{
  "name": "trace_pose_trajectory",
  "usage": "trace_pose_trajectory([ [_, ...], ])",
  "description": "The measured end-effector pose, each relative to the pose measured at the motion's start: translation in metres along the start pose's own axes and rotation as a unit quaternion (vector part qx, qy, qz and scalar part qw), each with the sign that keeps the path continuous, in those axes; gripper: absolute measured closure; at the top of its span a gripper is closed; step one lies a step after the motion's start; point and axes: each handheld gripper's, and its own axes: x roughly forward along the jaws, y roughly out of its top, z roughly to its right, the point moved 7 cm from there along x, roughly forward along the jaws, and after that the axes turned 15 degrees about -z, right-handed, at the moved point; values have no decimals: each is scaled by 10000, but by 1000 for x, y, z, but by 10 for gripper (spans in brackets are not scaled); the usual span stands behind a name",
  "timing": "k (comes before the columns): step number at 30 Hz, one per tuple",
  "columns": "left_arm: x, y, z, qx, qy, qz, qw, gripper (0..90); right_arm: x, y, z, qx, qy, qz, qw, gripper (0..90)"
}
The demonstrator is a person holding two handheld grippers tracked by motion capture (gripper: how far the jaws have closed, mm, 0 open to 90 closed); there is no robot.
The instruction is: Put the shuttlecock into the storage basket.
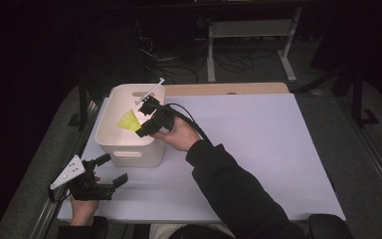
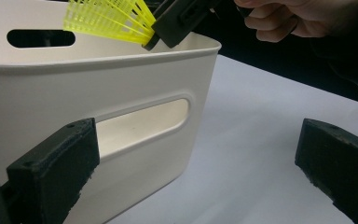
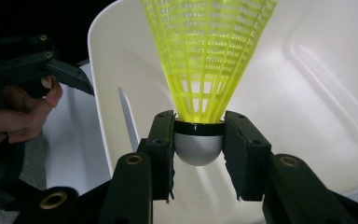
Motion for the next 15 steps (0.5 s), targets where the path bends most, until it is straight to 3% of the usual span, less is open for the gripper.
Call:
trace_pose_trajectory([
  [5, 0, 0, 0, -3, -2, 3, 10000, 0, -5, 1, 3, 53, 219, 222, 9995, 501],
  [10, 0, 0, 0, -3, -2, 2, 10000, 0, -8, 0, 5, 45, 176, 294, 9994, 379],
  [13, 0, 0, 0, -4, -1, 3, 10000, 0, -11, 0, 6, 24, 152, 324, 9994, 220],
  [15, 0, 0, 0, -4, 0, 2, 10000, 0, -13, 0, 7, -17, 87, 411, 9991, 163],
])
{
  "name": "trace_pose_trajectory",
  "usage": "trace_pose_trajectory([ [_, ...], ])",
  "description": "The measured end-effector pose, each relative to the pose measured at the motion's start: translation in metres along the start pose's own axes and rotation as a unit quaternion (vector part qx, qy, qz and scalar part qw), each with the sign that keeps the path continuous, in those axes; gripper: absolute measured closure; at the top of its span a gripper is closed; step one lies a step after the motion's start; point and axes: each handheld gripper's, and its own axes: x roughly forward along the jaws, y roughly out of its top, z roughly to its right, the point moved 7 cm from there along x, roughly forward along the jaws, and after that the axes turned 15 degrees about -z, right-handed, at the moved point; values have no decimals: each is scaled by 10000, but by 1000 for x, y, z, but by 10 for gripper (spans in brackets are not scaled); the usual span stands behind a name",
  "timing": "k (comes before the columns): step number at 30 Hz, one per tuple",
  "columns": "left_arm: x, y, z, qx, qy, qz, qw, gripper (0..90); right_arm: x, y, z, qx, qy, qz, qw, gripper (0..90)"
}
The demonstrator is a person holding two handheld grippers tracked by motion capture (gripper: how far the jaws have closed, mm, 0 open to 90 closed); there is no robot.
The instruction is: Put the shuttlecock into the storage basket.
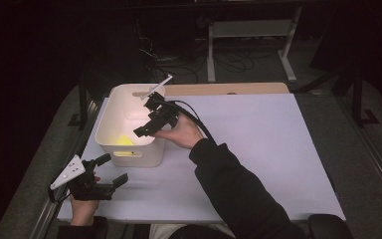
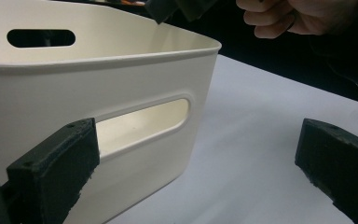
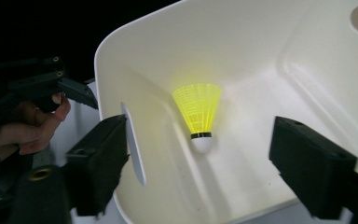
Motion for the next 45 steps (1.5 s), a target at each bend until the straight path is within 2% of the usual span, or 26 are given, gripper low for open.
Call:
trace_pose_trajectory([
  [5, 0, 0, 0, -4, 2, 3, 10000, 0, -6, 0, 2, 30, 75, 102, 9999, 94],
  [9, 0, 0, 0, -14, -11, -4, 10000, 0, -11, -1, 4, -4, -134, 125, 9998, 0],
  [12, 0, 0, 0, -9, -6, -8, 10000, 0, -18, -2, 5, 25, -114, 312, 9994, 0],
  [16, 0, 0, 0, -14, -1, -12, 10000, 0, -28, -5, 8, 32, -176, 400, 9990, 0],
  [28, 0, -1, 1, -25, 1, -30, 10000, 0, -45, -22, 19, 68, -370, 364, 9986, 0],
  [33, 0, -1, 0, -25, 7, -32, 10000, 0, -51, -29, 22, 104, -351, 373, 9986, 0],
  [45, 0, -1, 0, -8, 13, -52, 10000, 0, -71, -50, 34, 134, -512, 429, 9977, 0],
])
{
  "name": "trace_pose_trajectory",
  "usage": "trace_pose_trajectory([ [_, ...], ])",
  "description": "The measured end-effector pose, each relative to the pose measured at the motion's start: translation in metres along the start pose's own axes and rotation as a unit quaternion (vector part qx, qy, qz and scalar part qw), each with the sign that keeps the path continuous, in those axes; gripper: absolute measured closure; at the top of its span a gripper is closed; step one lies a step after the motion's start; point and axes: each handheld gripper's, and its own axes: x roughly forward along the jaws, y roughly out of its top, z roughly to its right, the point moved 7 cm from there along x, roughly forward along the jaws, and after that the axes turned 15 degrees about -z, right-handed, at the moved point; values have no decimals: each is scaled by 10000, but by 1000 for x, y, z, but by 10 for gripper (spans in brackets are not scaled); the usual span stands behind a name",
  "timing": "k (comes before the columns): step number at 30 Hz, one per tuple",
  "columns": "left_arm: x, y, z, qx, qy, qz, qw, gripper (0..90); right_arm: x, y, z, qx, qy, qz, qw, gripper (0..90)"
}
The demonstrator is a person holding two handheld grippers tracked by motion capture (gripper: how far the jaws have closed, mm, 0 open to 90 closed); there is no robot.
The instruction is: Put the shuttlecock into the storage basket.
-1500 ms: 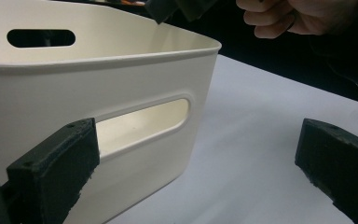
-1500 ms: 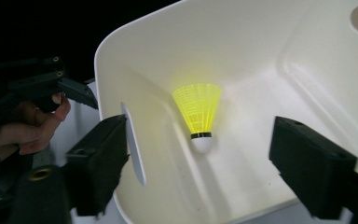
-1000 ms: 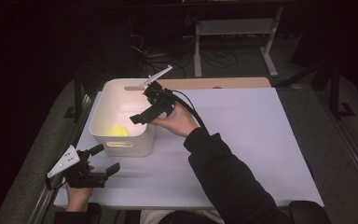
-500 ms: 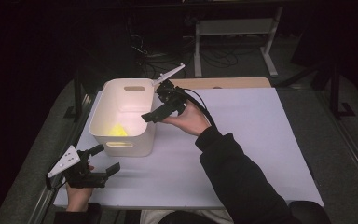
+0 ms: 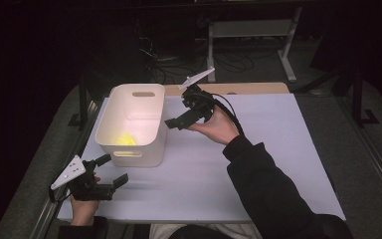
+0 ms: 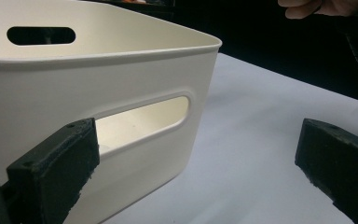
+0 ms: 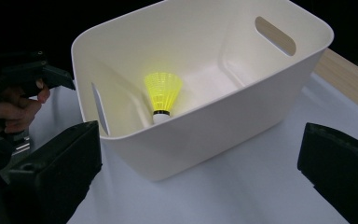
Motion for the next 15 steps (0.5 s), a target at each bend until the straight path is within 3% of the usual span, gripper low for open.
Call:
trace_pose_trajectory([
  [15, 0, 0, 0, -7, 12, -9, 10000, 0, -2, -29, 7, -139, -245, -112, 9995, 0],
])
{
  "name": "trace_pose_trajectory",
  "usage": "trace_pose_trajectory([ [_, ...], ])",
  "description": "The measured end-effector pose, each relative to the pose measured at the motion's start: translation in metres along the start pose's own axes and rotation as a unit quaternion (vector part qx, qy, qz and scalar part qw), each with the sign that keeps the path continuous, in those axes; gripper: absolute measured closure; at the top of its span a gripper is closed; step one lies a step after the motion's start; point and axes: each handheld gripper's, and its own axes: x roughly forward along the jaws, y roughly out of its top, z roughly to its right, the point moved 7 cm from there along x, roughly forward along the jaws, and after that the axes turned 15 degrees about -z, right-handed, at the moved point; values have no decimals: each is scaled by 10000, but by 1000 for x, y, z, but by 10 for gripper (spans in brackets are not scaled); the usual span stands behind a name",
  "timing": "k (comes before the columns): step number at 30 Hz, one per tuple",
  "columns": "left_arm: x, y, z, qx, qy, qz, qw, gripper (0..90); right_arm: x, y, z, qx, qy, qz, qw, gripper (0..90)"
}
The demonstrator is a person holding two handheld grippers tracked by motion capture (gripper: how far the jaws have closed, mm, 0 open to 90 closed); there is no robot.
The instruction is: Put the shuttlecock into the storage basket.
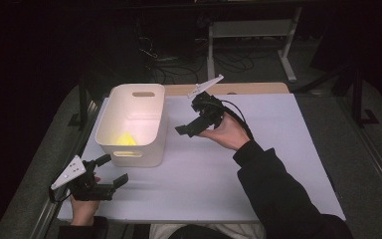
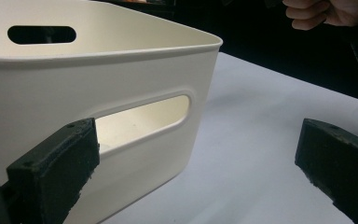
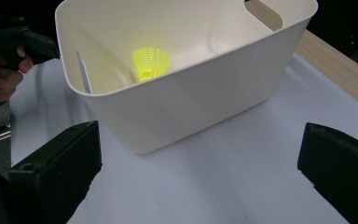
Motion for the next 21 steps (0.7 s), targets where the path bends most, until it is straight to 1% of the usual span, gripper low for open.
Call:
trace_pose_trajectory([
  [6, 0, 0, 0, -3, -3, -1, 10000, 0, -2, -10, 3, -3, 6, 40, 10000, 0],
  [16, 1, -1, 1, -4, -15, -8, 10000, 0, -8, -27, 12, 129, 37, 132, 9998, 0],
  [21, 0, 0, 1, -9, -11, -5, 10000, 0, -12, -35, 16, 126, 68, 185, 9997, 0],
])
